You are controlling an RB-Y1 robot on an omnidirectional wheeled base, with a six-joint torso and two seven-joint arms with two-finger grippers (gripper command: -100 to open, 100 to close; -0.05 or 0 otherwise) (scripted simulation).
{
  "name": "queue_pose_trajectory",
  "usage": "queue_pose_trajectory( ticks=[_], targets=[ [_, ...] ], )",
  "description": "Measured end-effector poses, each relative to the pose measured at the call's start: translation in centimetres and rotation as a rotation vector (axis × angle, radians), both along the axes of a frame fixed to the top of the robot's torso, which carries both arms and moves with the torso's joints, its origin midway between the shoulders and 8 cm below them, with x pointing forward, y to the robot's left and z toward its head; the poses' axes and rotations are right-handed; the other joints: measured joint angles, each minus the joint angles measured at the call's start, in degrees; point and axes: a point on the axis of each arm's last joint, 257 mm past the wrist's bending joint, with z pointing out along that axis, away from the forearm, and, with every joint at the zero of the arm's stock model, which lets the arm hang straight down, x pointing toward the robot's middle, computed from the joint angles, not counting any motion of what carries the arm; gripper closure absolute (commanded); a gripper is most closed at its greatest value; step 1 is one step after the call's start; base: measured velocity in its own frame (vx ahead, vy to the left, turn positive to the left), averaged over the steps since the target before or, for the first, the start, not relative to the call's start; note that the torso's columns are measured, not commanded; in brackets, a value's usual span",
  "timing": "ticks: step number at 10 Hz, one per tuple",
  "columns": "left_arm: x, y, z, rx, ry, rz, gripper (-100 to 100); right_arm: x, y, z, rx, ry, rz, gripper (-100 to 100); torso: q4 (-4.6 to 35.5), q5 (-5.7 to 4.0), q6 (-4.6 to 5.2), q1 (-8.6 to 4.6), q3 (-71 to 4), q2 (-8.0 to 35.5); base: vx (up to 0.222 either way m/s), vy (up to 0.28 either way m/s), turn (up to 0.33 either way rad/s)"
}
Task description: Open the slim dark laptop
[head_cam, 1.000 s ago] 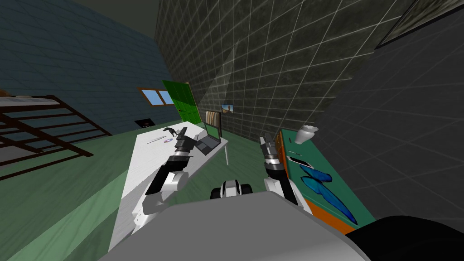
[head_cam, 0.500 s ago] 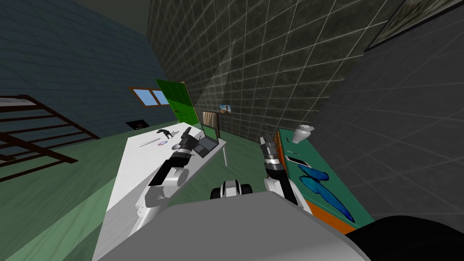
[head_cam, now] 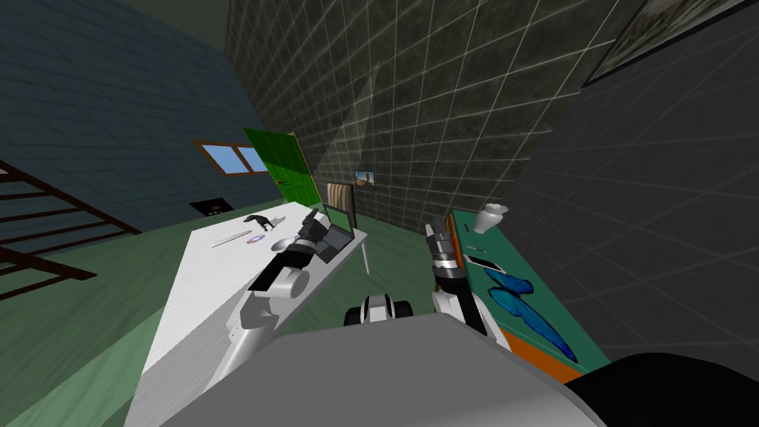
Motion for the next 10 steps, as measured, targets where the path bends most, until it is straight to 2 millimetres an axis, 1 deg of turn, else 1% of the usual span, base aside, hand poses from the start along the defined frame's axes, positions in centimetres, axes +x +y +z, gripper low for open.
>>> queue_pose_trajectory(
  ticks=[3, 5, 10],
  targets=[
    [1.2, -0.3, -1.1, 0.004, 0.067, -0.017, -100, 0.0, 0.0, 0.0, 0.0, 0.0, 0.0, 0, 0.0, -0.01, 0.03, -0.03, 0.0, -0.1, 0.04, -0.002, -0.065],
    [2.0, -0.5, -2.2, 0.008, 0.116, -0.025, -100, 0.0, 0.0, 0.0, 0.0, 0.0, 0.0, 0, 0.0, -0.01, 0.03, -0.04, 0.0, -0.1, 0.042, -0.004, -0.067],
    [3.5, -0.6, -4.3, 0.022, 0.235, -0.039, -100, 0.0, 0.0, 0.0, 0.0, 0.0, 0.0, 0, 0.0, 0.0, 0.01, -0.02, 0.0, 0.0, 0.04, 0.0, -0.077]
  ],
)
